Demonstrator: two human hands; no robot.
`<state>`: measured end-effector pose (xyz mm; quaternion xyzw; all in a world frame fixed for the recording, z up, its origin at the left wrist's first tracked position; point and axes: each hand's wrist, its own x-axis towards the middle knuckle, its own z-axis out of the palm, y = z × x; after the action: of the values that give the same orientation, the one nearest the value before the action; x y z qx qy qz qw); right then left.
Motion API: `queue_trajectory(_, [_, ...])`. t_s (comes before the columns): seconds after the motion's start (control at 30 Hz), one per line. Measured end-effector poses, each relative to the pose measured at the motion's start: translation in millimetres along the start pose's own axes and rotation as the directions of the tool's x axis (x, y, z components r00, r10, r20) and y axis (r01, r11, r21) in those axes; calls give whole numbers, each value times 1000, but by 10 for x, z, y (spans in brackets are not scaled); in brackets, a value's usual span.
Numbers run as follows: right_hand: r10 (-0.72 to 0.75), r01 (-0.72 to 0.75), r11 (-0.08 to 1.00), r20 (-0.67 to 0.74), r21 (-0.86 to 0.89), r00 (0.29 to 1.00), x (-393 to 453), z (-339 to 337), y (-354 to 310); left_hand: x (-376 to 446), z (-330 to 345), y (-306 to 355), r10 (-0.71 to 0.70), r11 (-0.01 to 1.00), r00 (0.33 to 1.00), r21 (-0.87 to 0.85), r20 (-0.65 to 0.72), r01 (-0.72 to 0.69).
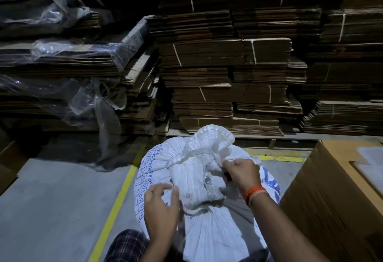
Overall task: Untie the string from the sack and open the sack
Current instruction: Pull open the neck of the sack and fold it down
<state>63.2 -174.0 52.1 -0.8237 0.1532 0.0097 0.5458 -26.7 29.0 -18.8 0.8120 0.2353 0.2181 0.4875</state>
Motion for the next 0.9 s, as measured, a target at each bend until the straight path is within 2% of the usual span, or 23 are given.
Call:
queue_trajectory(0.1, [-26,26,999,10,-29,1000,-181,34,188,230,-133,315,-80,990,996,-120,-50,73])
queue_trajectory(0.17, [-75,79,994,44,-76,996,-316,43,275,434,-169,480,-171,967,985,-191,2,168])
queue_trajectory(0.23, [-123,132,986,92,-98,988,-472,35,313,617,-165,608,-245,943,962,-201,121,265])
queue_trajectory(0.37, [-173,199,971,180,-134,968,-753,-17,394,848,-27,685,-314,939,891,-30,329,342])
queue_trajectory(0.43, [-177,210,967,215,-145,960,-832,-40,462,929,80,596,-372,928,861,117,346,353])
queue_trajectory(0.5, [-191,233,957,231,-173,954,-888,-89,533,964,146,472,-405,914,847,149,345,377])
queue_trajectory(0.63, [-166,217,946,217,-241,962,-955,-257,660,766,30,453,-345,935,850,70,399,347])
queue_trajectory(0.8, [-72,124,950,184,-286,980,-1027,-445,869,434,-114,364,-227,974,934,80,277,213])
queue_trajectory(0.9, [-29,86,947,187,-309,982,-1064,-460,980,270,-206,274,-185,978,962,136,200,160])
